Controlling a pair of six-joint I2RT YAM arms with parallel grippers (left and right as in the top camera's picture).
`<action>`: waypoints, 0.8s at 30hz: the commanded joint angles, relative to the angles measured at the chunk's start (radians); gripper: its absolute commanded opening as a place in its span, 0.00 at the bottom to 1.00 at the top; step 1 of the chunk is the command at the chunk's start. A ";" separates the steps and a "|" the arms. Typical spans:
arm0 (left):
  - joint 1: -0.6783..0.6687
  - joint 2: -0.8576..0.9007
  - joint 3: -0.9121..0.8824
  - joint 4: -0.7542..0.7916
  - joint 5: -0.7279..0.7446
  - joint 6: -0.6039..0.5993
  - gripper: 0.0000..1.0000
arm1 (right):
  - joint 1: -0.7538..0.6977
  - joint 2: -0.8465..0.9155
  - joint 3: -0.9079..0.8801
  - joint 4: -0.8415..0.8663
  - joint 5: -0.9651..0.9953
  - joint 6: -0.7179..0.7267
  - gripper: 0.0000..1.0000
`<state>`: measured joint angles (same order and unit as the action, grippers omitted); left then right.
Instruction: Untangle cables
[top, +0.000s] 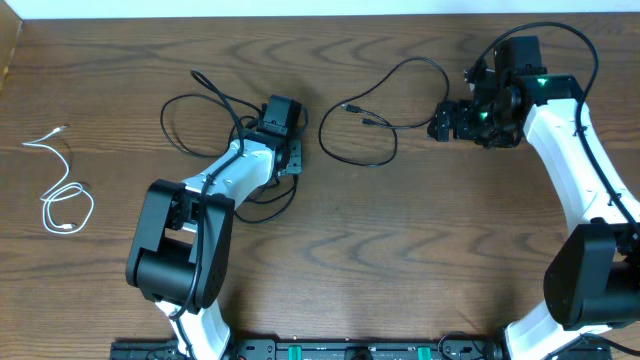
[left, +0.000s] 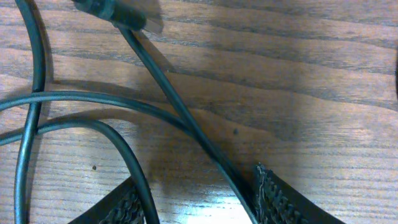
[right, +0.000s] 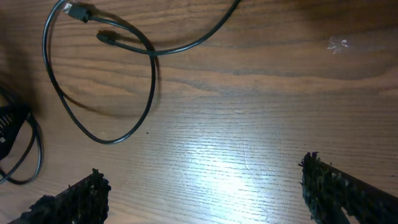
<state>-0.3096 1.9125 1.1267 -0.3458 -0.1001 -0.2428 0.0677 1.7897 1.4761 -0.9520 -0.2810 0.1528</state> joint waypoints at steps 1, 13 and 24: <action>0.003 0.025 0.003 0.000 -0.025 -0.026 0.50 | 0.002 -0.003 -0.005 -0.001 -0.010 0.011 0.97; 0.003 0.063 0.001 0.012 -0.024 -0.070 0.43 | 0.002 -0.003 -0.005 0.000 -0.009 0.010 0.97; 0.003 0.087 0.002 -0.009 0.066 -0.107 0.08 | 0.002 -0.003 -0.005 0.002 -0.009 0.010 0.97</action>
<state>-0.3084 1.9411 1.1465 -0.3241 -0.0769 -0.3248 0.0677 1.7897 1.4761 -0.9512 -0.2806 0.1528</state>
